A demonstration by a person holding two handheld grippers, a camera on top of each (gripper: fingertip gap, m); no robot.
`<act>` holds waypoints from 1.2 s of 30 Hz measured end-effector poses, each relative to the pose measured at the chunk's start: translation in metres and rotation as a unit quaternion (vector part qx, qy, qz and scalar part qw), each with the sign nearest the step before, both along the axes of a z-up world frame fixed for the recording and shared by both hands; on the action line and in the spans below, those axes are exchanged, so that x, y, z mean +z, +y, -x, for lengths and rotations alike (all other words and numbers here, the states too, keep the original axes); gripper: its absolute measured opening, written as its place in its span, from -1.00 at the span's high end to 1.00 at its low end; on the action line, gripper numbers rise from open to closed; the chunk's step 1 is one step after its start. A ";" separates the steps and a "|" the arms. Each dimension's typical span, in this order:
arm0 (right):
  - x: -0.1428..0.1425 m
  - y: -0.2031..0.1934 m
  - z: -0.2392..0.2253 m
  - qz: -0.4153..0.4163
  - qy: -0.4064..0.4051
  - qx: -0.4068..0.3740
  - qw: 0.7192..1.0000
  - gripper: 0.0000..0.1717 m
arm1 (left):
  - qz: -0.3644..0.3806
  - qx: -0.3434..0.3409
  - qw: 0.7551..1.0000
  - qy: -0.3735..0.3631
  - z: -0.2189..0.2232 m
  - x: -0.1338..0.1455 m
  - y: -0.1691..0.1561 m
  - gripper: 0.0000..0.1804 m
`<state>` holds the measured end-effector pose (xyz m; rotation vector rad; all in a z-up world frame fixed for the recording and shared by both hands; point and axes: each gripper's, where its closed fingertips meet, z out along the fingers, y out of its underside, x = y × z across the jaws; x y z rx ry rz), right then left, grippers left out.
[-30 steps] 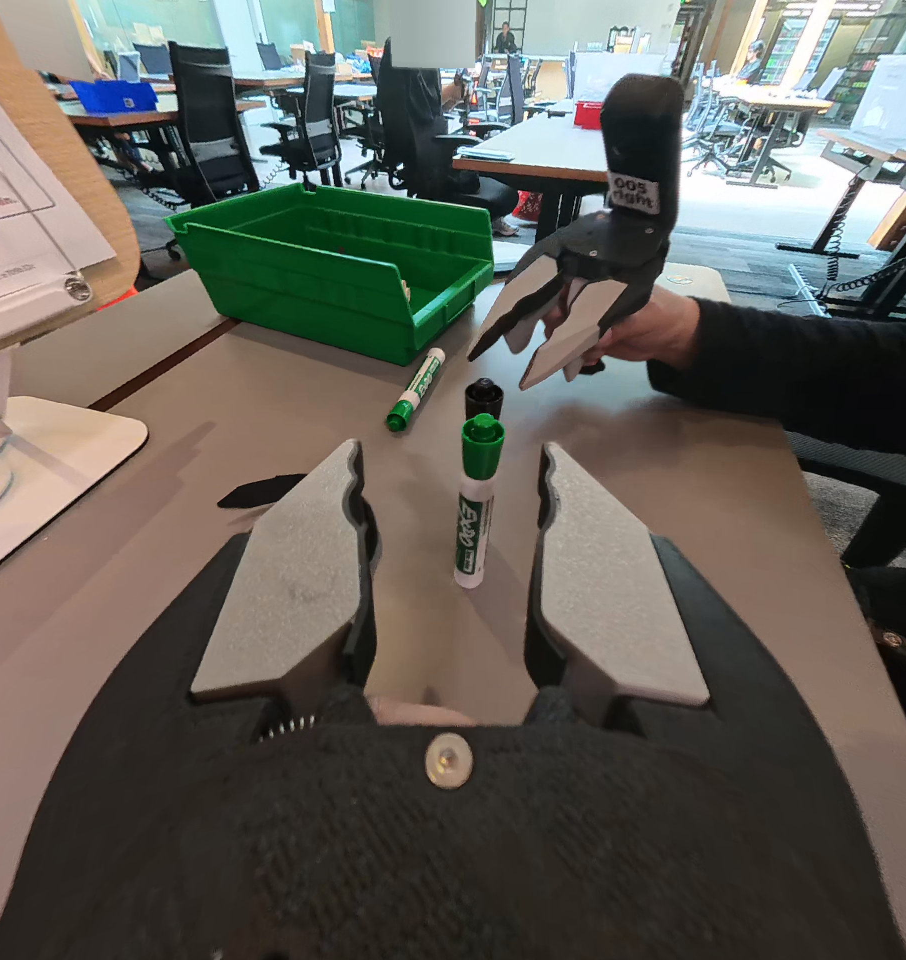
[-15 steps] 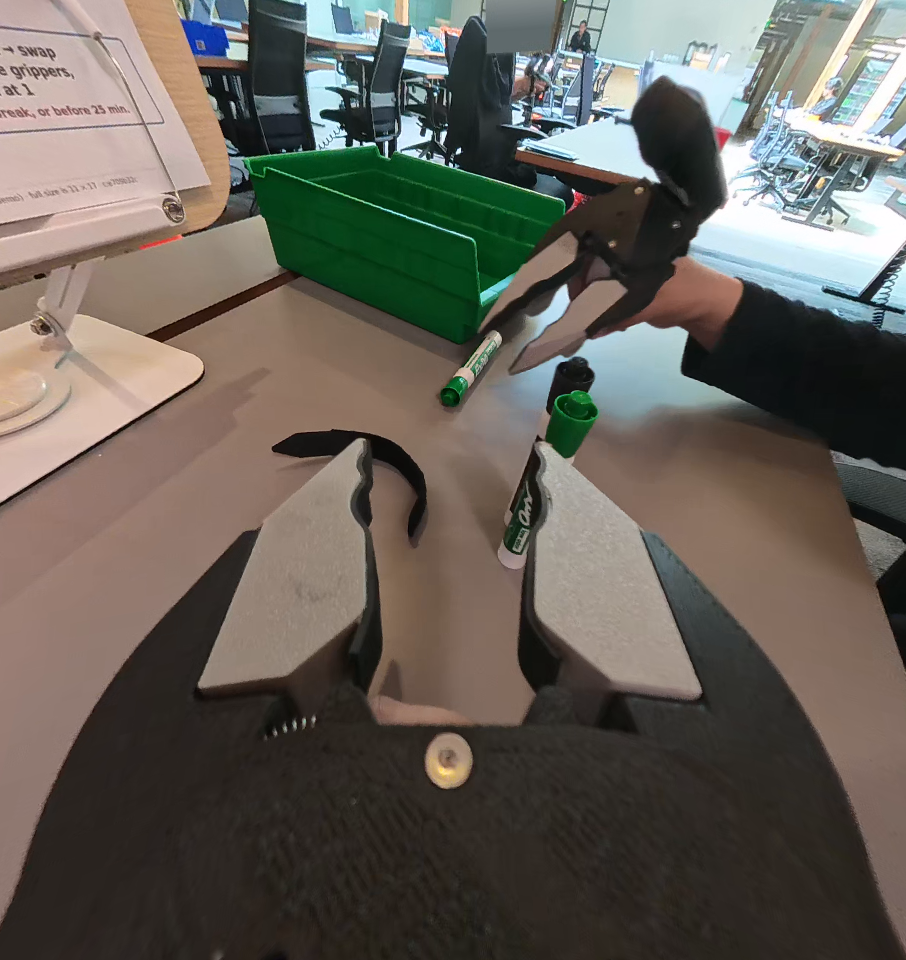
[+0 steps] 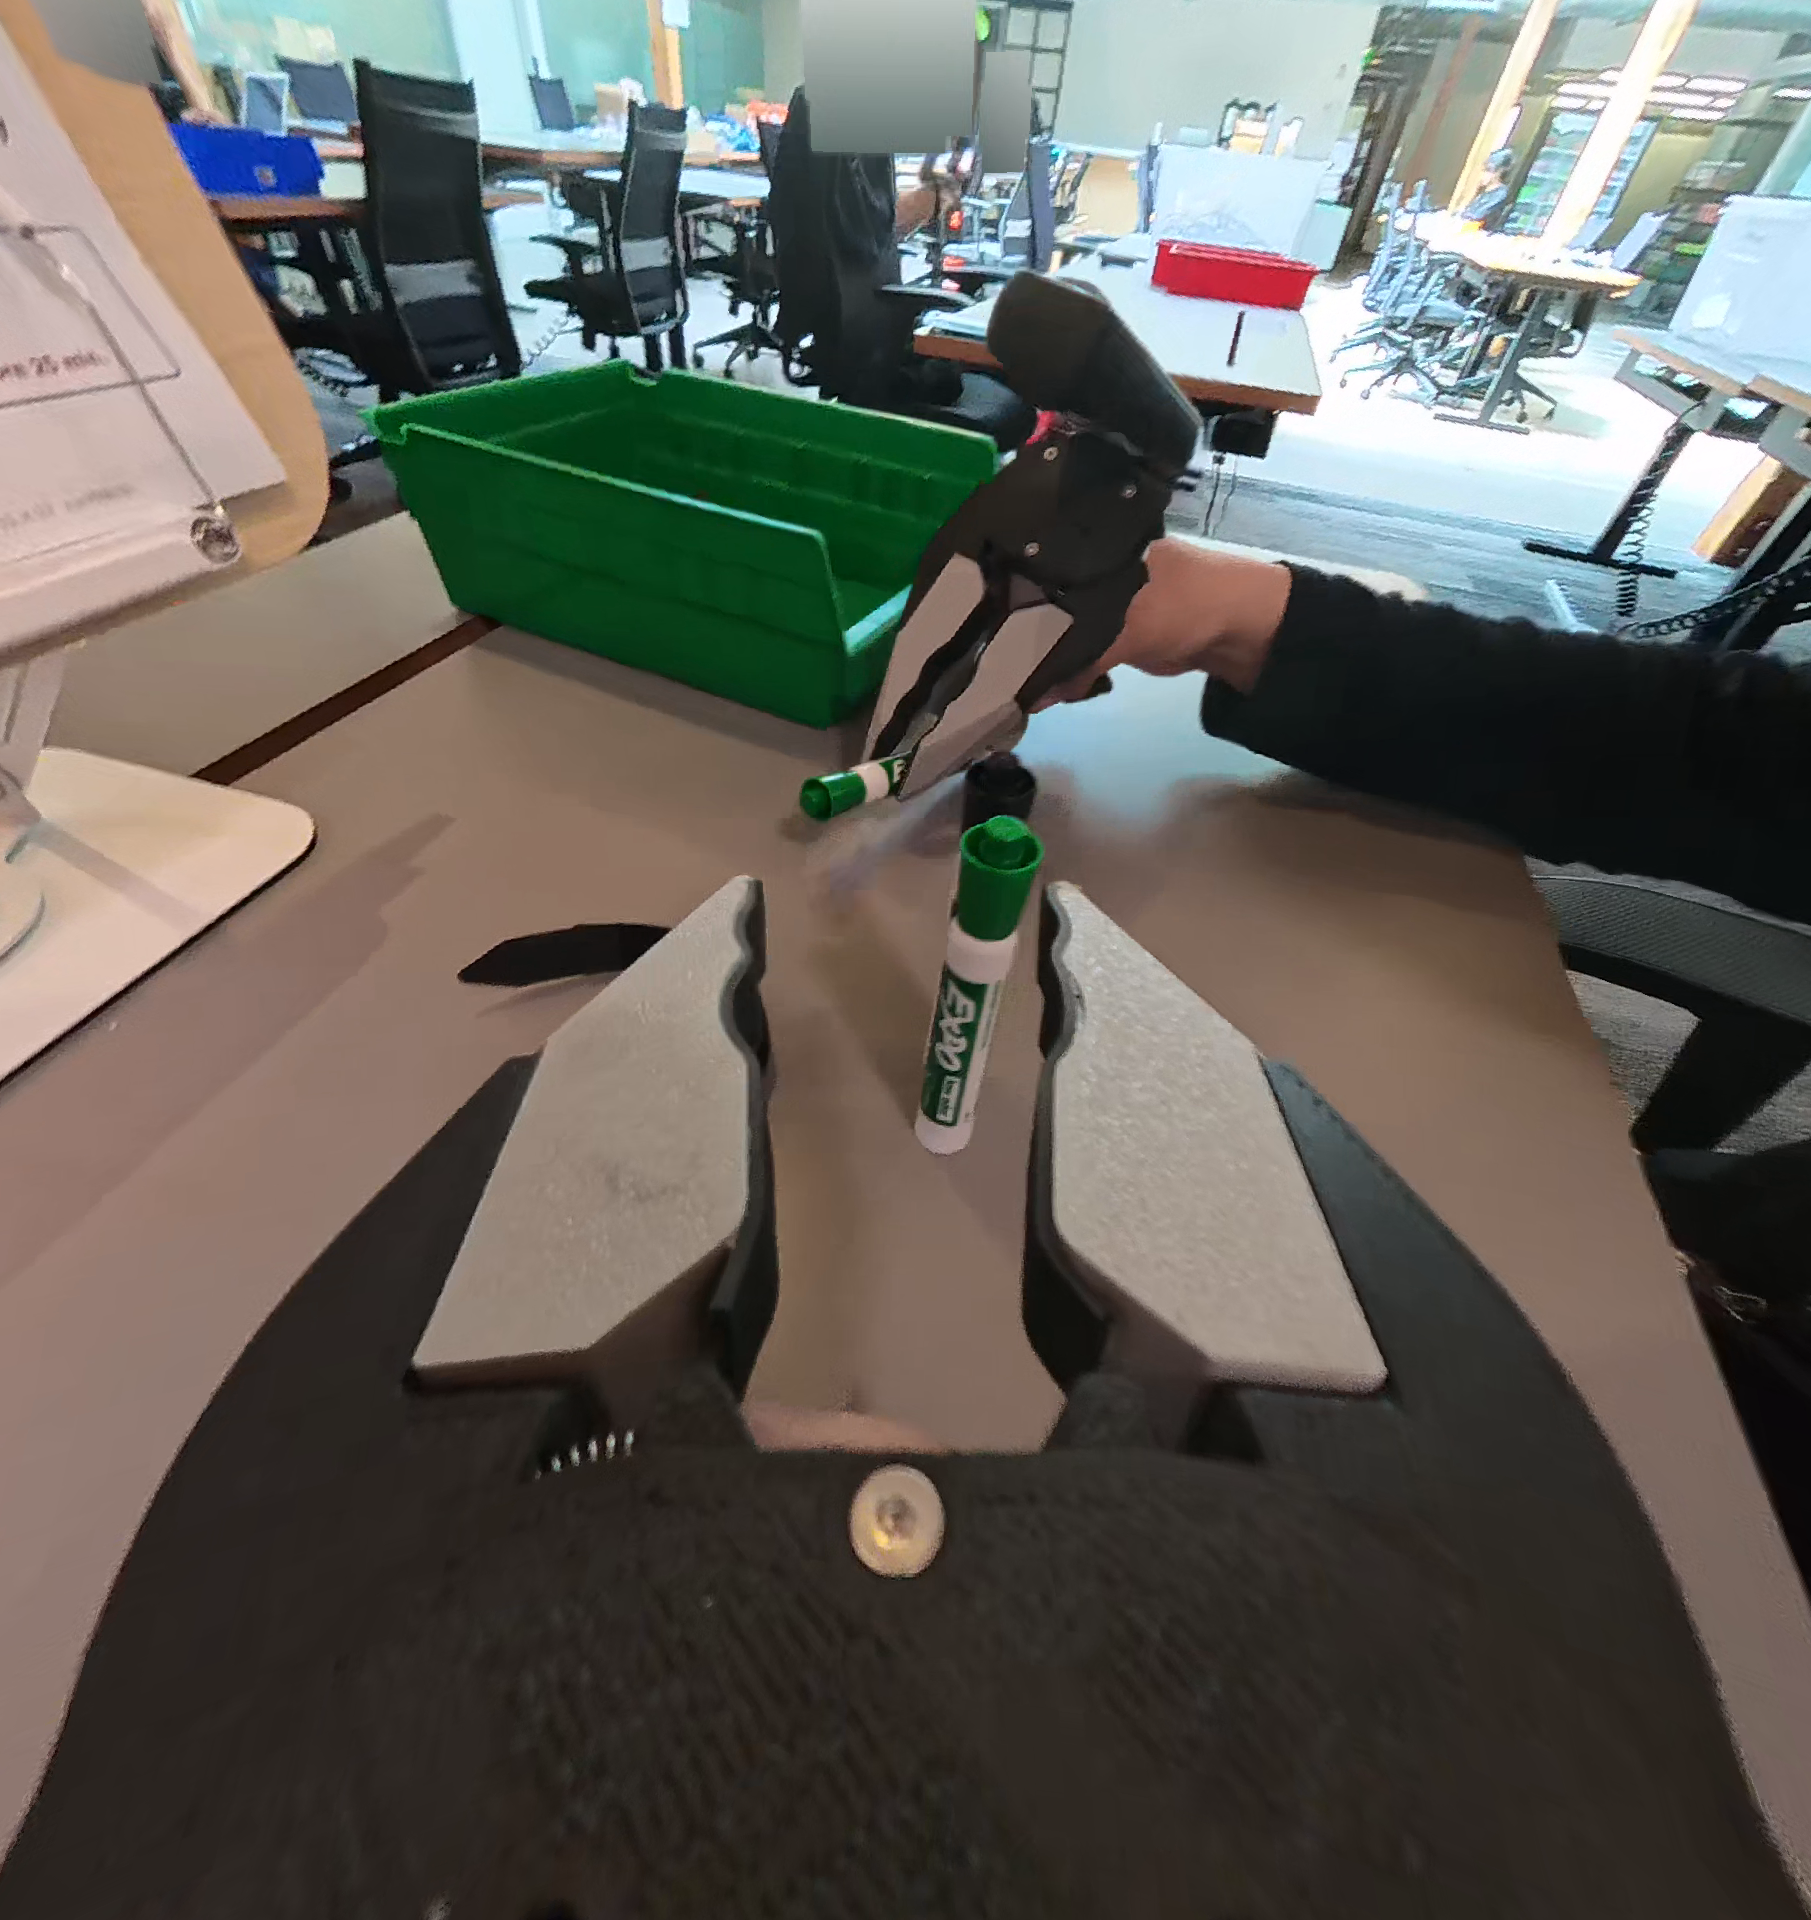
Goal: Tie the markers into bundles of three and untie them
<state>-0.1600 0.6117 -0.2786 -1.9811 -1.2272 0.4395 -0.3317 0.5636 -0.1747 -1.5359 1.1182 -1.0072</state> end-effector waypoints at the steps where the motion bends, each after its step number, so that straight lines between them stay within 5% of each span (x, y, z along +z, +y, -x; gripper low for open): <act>1: 0.011 -0.008 0.005 -0.001 0.033 0.013 0.999 0.84 | 0.001 -0.008 1.000 -0.004 -0.001 0.003 -0.004 0.44; 7: 0.101 -0.062 0.041 -0.035 0.261 0.117 0.958 0.84 | -0.013 -0.050 0.998 -0.043 -0.013 0.025 -0.029 0.44; 11: 0.130 -0.096 0.072 -0.039 0.320 0.176 0.930 0.84 | -0.024 -0.078 0.994 -0.066 -0.026 0.038 -0.050 0.44; 18: 0.121 -0.122 0.126 -0.046 0.294 0.204 0.933 0.84 | -0.060 -0.095 0.992 -0.050 -0.048 0.040 -0.075 0.48; 21: 0.111 -0.126 0.138 -0.034 0.287 0.210 0.934 0.84 | -0.074 -0.093 0.992 -0.045 -0.050 0.039 -0.077 0.81; 36: 0.069 -0.123 0.152 -0.019 0.210 0.200 0.957 0.84 | -0.062 -0.093 0.994 0.018 -0.055 0.016 -0.074 0.82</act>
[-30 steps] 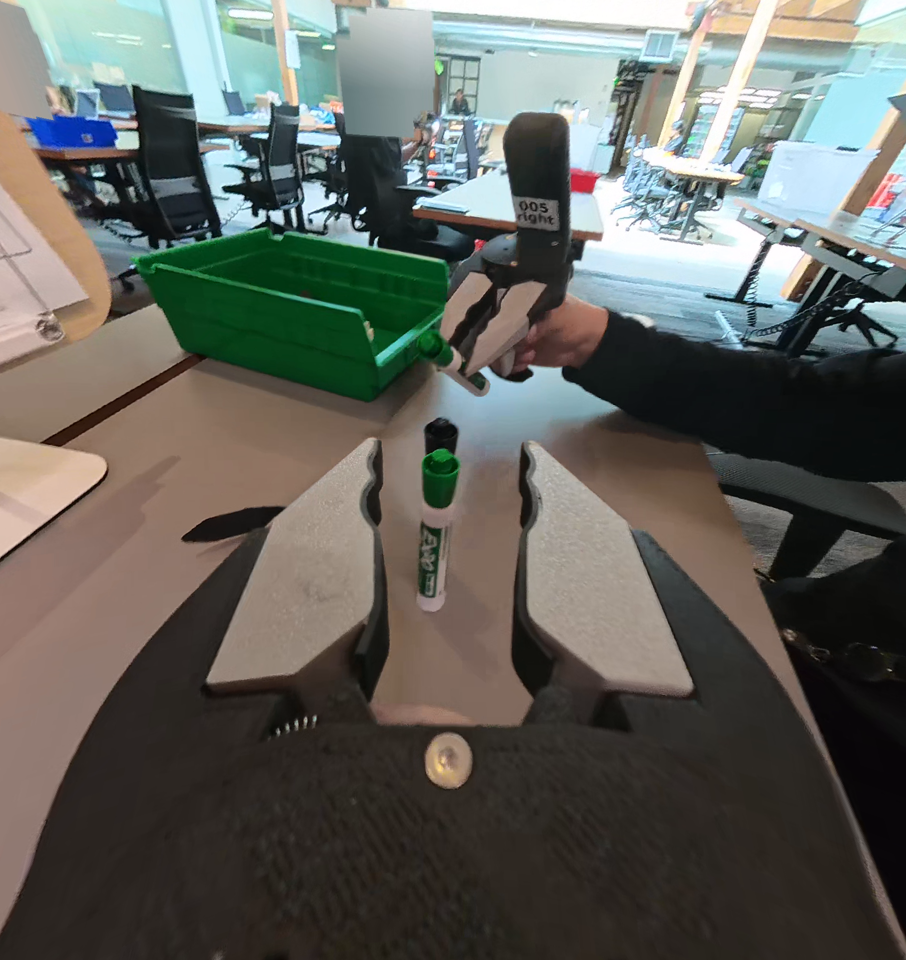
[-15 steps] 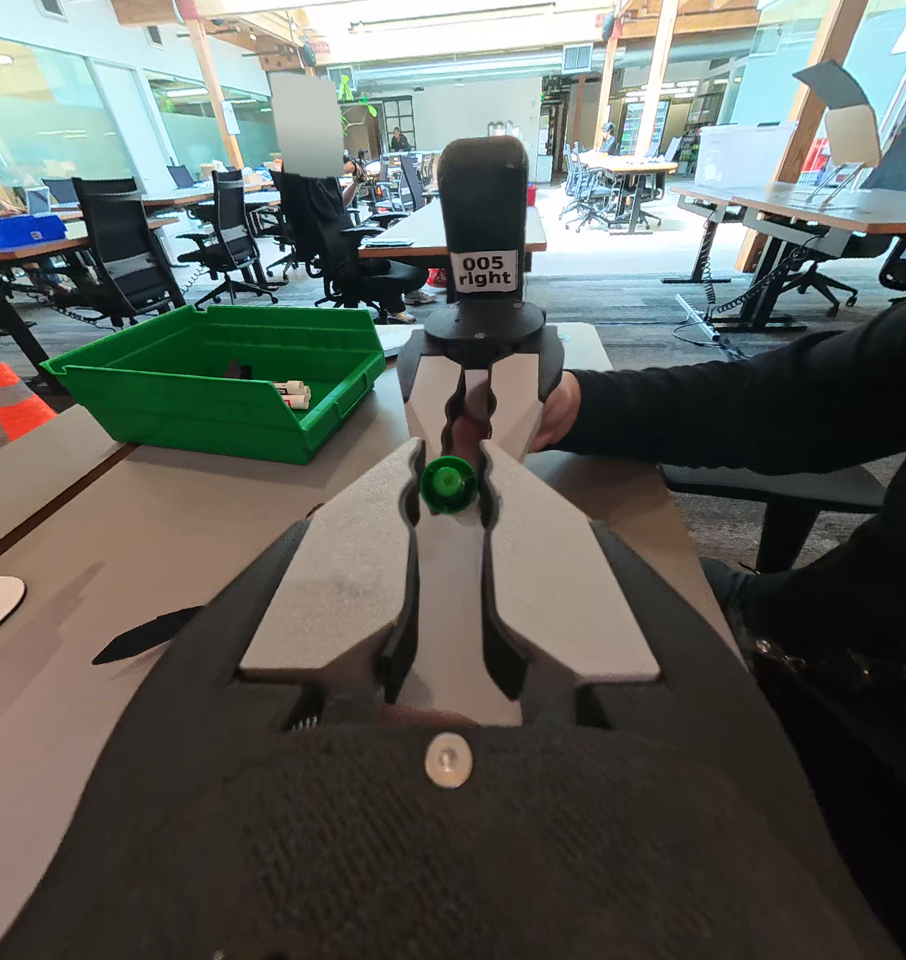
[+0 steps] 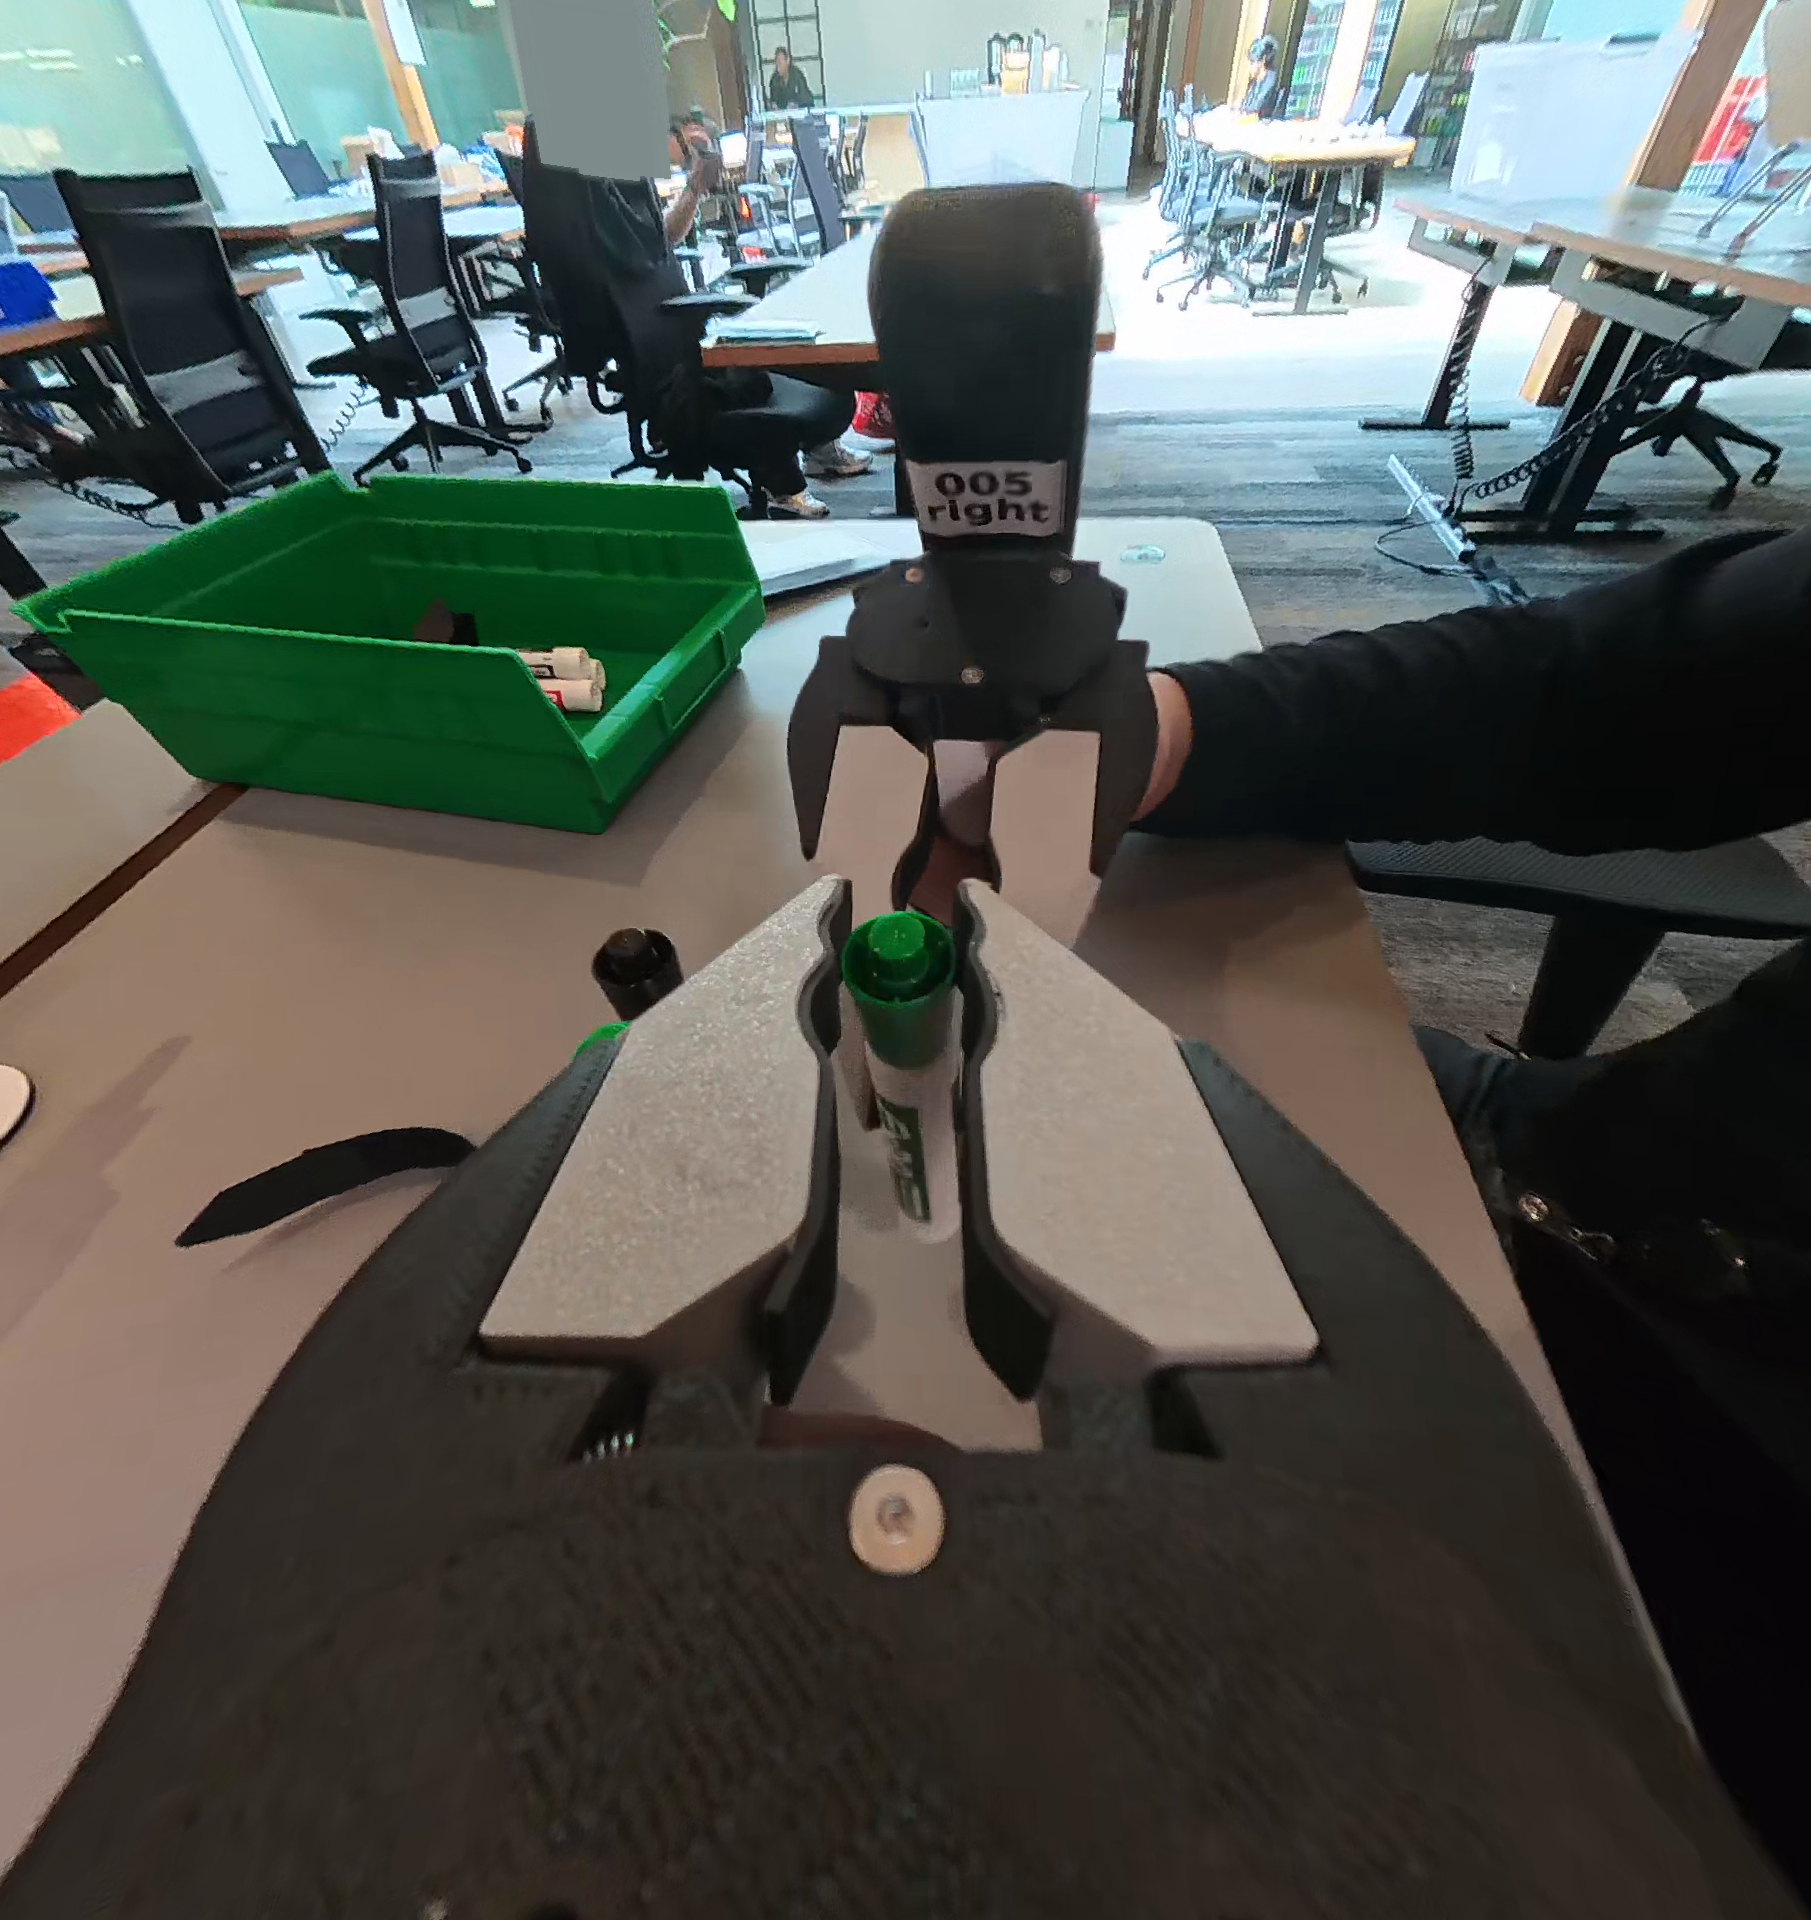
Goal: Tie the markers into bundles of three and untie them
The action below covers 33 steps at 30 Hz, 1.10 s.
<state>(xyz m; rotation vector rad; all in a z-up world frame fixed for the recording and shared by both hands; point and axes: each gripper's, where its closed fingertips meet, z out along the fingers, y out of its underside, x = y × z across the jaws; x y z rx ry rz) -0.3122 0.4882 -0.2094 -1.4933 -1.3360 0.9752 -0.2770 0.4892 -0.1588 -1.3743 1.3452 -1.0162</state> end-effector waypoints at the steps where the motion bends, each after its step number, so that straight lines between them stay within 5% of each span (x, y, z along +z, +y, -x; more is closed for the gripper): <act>1: -0.005 0.001 0.002 -0.003 -0.013 -0.004 1.000 0.84 | -0.003 0.001 1.000 0.009 -0.002 -0.004 0.000 0.81; 7: -0.027 0.005 0.002 -0.034 -0.076 -0.019 0.996 0.79 | -0.013 0.015 0.999 0.046 -0.002 -0.020 0.007 0.82; 33: -0.013 0.026 -0.025 -0.009 -0.038 -0.053 0.998 0.81 | 0.003 0.059 0.996 0.069 0.019 -0.037 0.037 0.81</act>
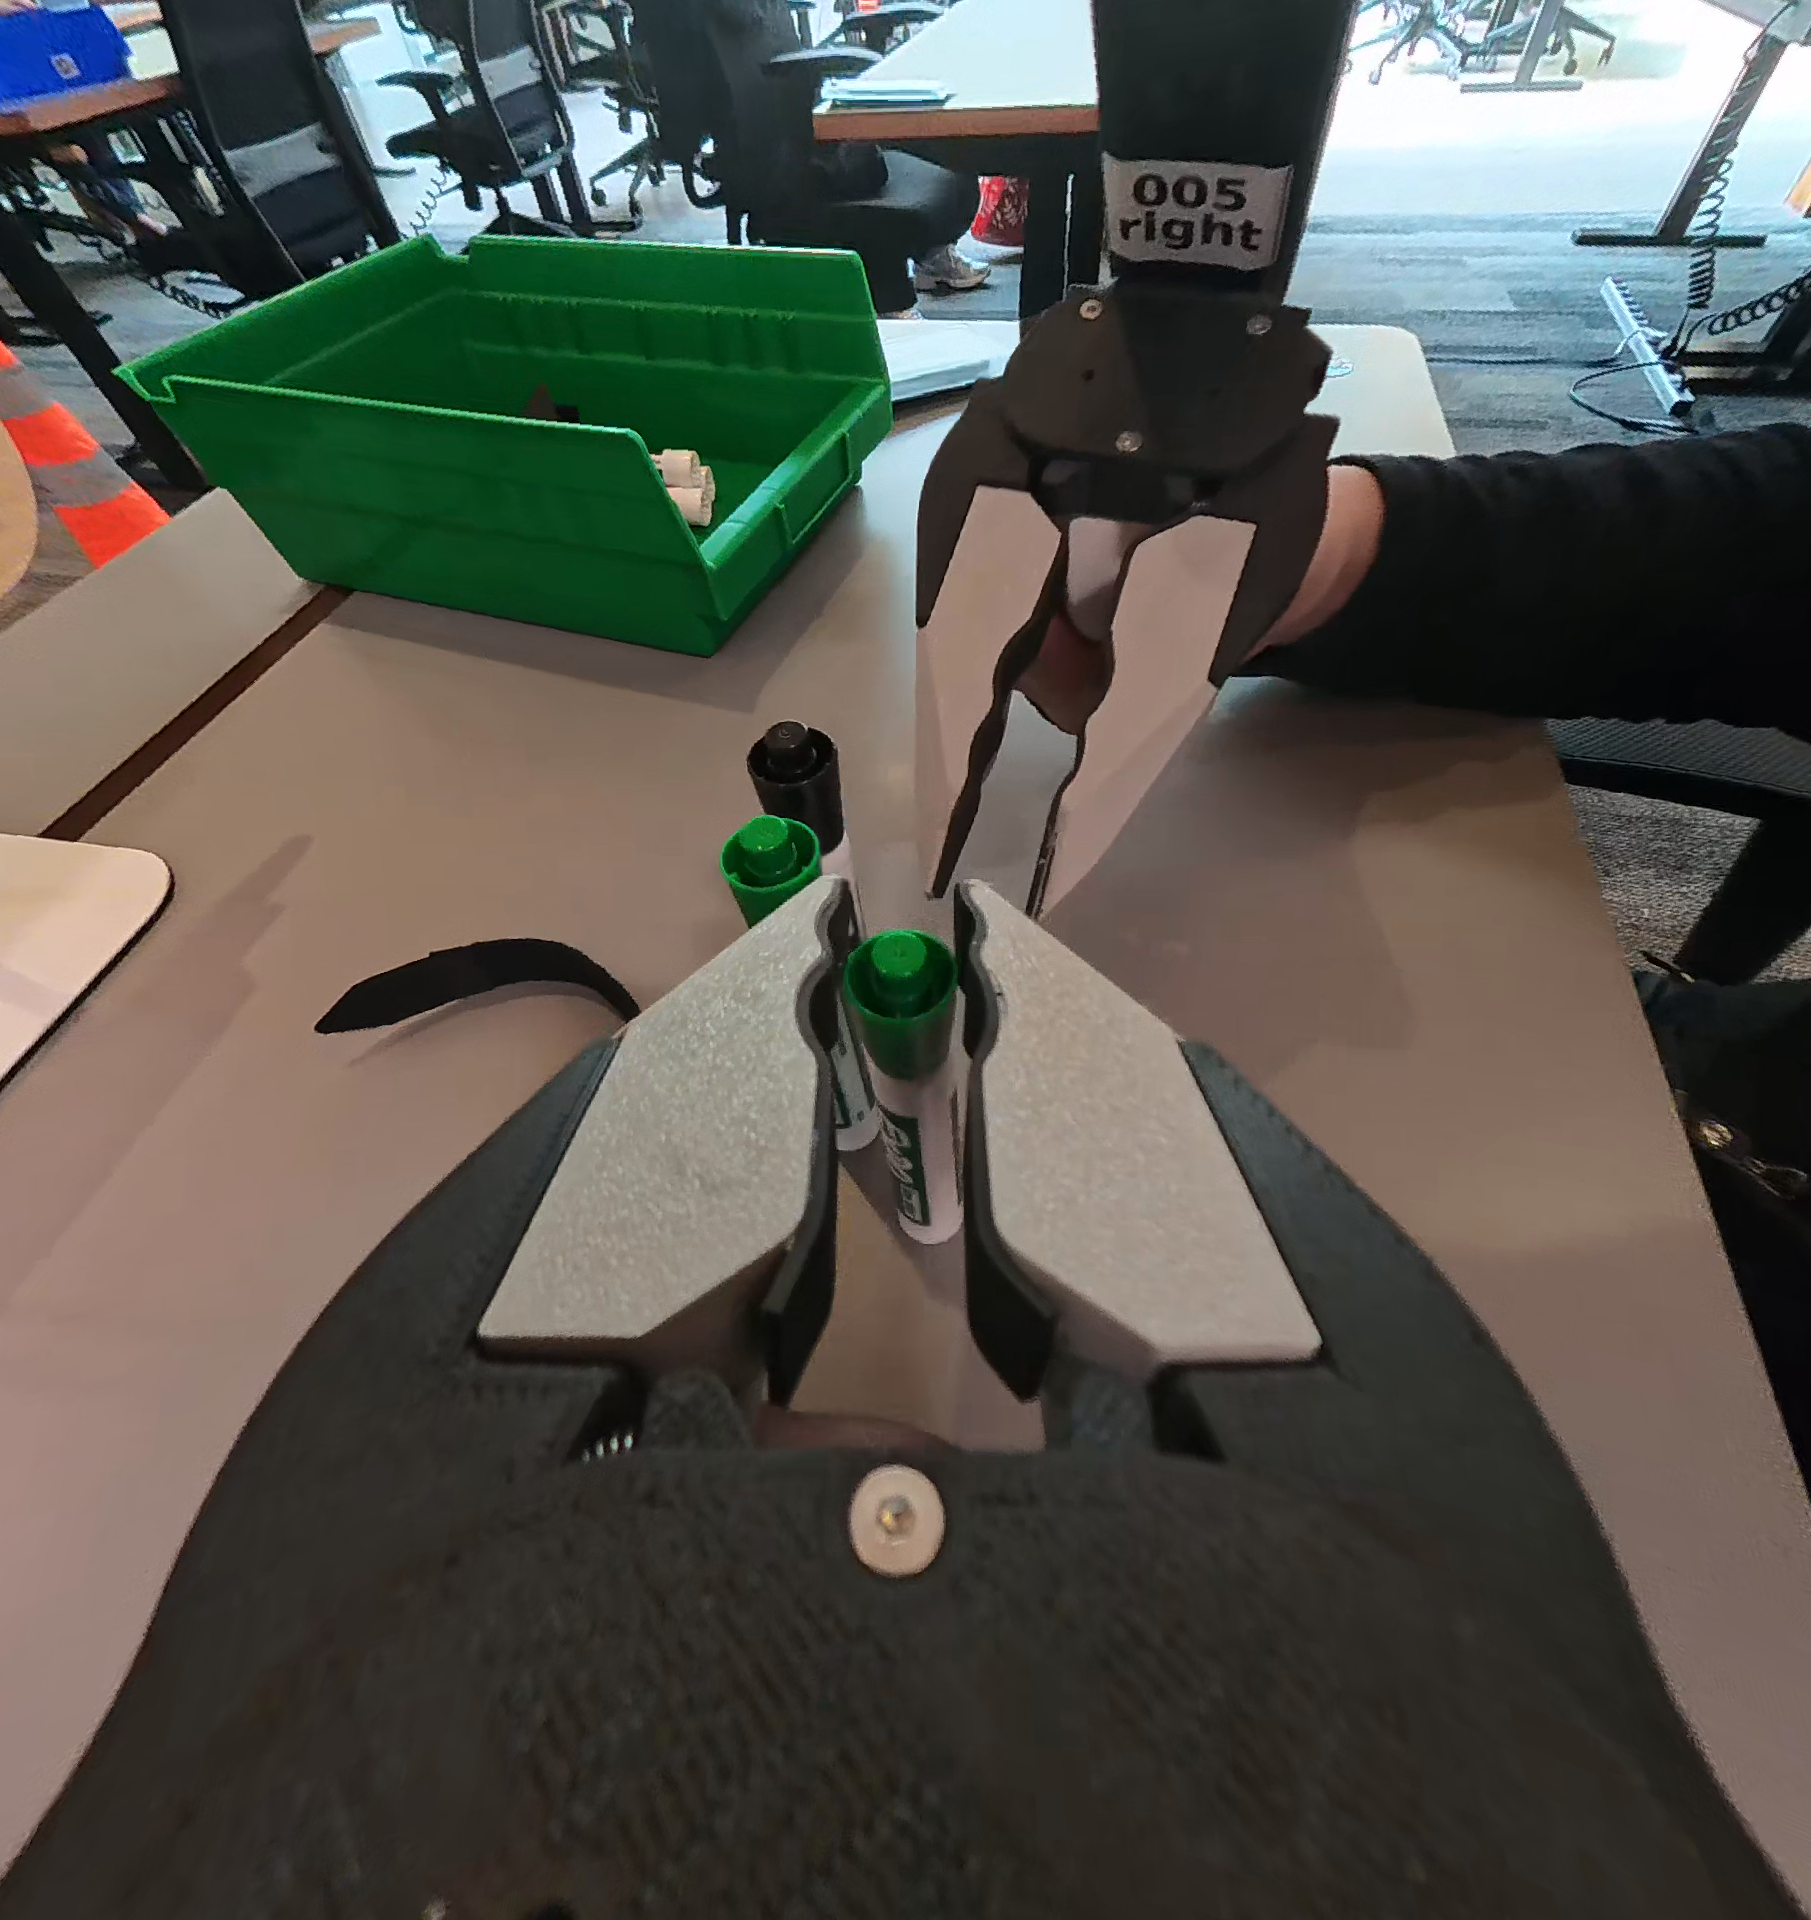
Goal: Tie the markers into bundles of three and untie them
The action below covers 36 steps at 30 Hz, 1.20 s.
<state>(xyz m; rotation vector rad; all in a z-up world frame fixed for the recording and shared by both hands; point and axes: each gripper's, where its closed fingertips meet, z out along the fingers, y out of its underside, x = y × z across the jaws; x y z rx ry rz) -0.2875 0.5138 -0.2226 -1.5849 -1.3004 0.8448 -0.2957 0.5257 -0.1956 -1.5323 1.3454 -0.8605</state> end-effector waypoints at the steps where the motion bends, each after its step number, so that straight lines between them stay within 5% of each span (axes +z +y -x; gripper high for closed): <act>1: 0.000 0.000 0.000 0.000 0.000 0.000 1.000 0.81 | -0.002 0.001 1.000 0.000 0.000 0.000 0.000 0.81; 14: -0.001 0.002 -0.003 0.001 -0.001 -0.002 1.000 0.81 | -0.021 0.005 1.000 -0.015 0.026 0.024 -0.003 0.73; 23: 0.003 0.005 -0.007 0.000 0.007 -0.009 1.000 0.81 | 0.066 0.014 0.995 0.076 0.033 -0.032 -0.003 0.44; 30: 0.006 0.005 -0.010 -0.001 0.010 -0.011 1.000 0.81 | 0.054 0.026 0.989 0.135 0.015 -0.071 -0.001 0.82; 36: 0.007 0.006 -0.011 0.000 0.012 -0.012 1.000 0.81 | 0.048 0.048 0.991 0.112 0.012 -0.071 0.009 0.83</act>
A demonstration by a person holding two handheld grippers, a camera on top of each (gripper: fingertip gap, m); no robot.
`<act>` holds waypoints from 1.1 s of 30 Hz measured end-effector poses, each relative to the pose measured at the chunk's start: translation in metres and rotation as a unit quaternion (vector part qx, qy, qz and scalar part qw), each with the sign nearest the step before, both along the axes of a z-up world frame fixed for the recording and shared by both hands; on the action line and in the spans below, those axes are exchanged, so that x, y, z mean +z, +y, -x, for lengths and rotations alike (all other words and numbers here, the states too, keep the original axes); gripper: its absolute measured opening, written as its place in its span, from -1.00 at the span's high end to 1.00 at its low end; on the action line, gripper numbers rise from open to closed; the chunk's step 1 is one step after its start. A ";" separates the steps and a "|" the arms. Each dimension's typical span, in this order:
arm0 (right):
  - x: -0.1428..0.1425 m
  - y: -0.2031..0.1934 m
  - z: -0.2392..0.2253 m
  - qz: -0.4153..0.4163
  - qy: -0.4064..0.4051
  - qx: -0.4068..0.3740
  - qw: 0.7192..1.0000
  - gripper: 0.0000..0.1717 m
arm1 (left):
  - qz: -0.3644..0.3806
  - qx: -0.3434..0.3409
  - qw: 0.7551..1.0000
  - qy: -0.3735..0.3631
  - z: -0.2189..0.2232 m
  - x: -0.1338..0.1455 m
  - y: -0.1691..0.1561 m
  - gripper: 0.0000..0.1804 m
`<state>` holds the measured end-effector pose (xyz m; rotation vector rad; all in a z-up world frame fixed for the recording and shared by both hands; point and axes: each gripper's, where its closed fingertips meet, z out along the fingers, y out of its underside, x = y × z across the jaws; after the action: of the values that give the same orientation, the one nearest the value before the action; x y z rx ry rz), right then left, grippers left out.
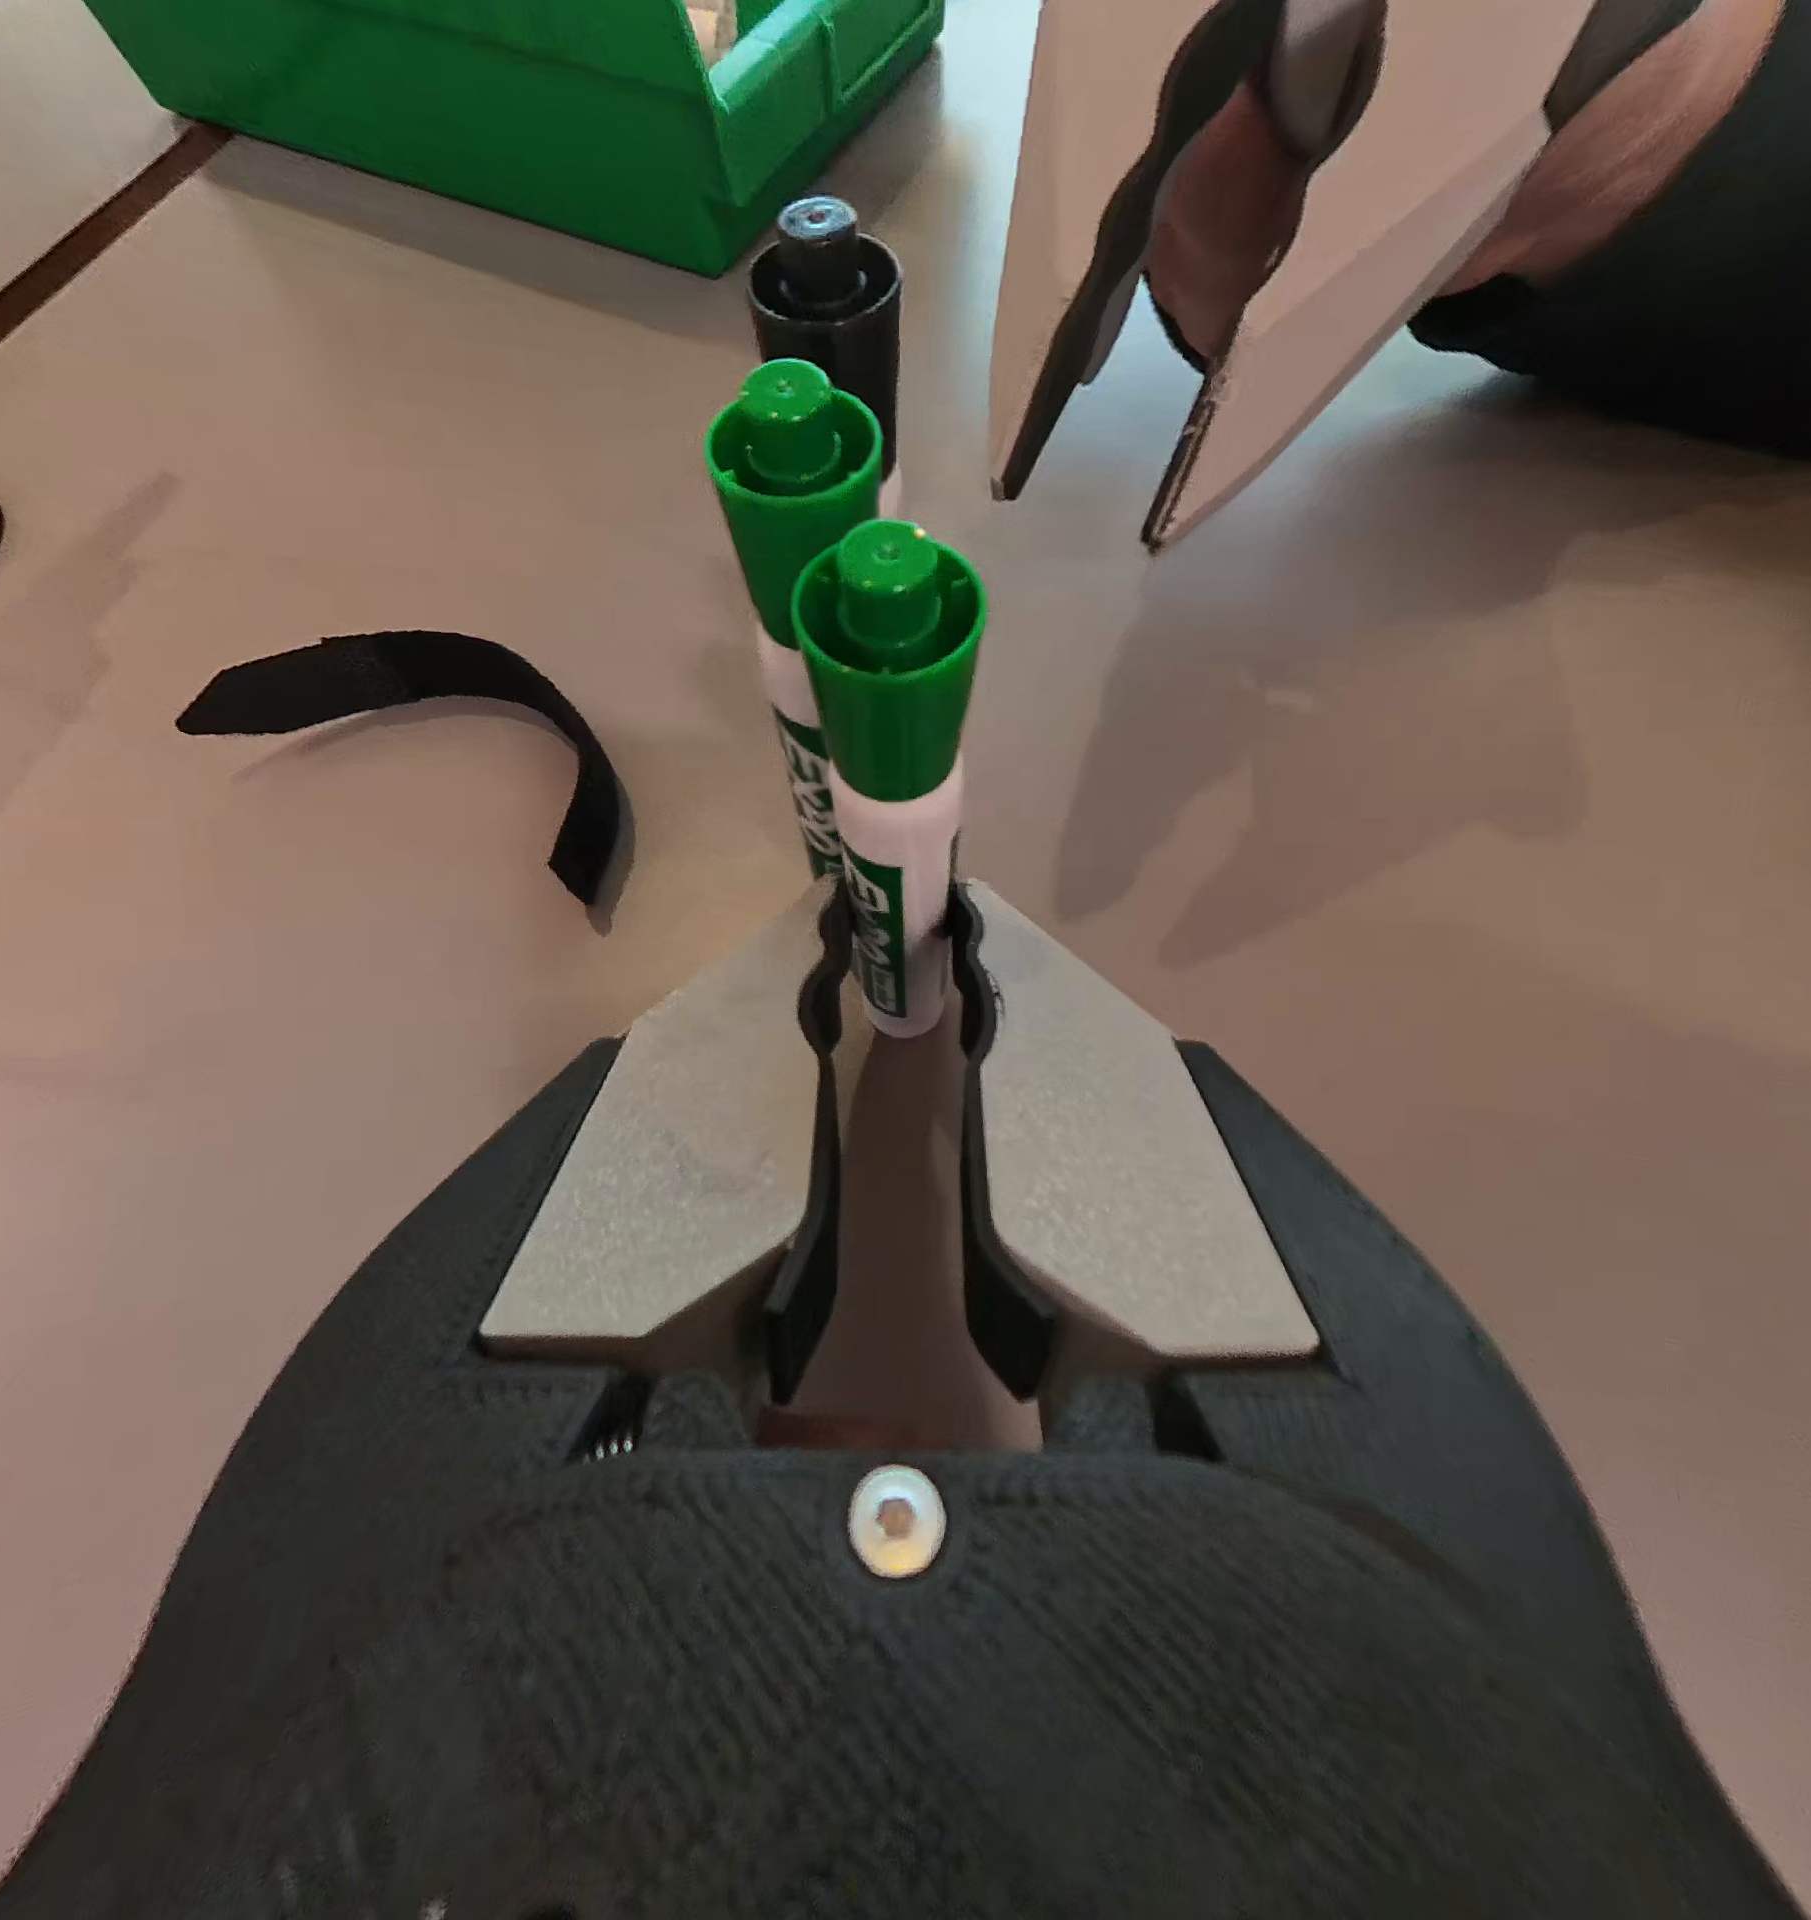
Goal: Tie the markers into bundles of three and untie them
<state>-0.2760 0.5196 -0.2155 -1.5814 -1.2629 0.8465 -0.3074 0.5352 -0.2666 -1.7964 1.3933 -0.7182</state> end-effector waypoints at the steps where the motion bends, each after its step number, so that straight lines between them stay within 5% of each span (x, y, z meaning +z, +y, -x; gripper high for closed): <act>1: 0.000 0.000 0.000 0.000 -0.001 0.000 1.000 0.81 | -0.001 0.001 1.000 -0.002 0.000 0.000 0.001 0.82; 15: -0.005 -0.001 0.000 0.002 -0.012 0.001 1.000 0.80 | -0.016 0.018 1.000 0.013 -0.001 -0.009 0.009 0.81; 24: -0.004 0.000 -0.001 0.002 -0.011 0.000 1.000 0.80 | -0.025 0.003 1.000 0.013 -0.002 -0.010 0.008 0.50; 33: -0.003 0.000 -0.001 -0.001 -0.010 0.000 1.000 0.79 | -0.027 0.014 1.000 -0.006 -0.012 -0.009 0.012 0.48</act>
<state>-0.2752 0.5191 -0.2180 -1.5919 -1.2778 0.8300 -0.2958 0.5470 -0.2759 -1.7620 1.3652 -0.6697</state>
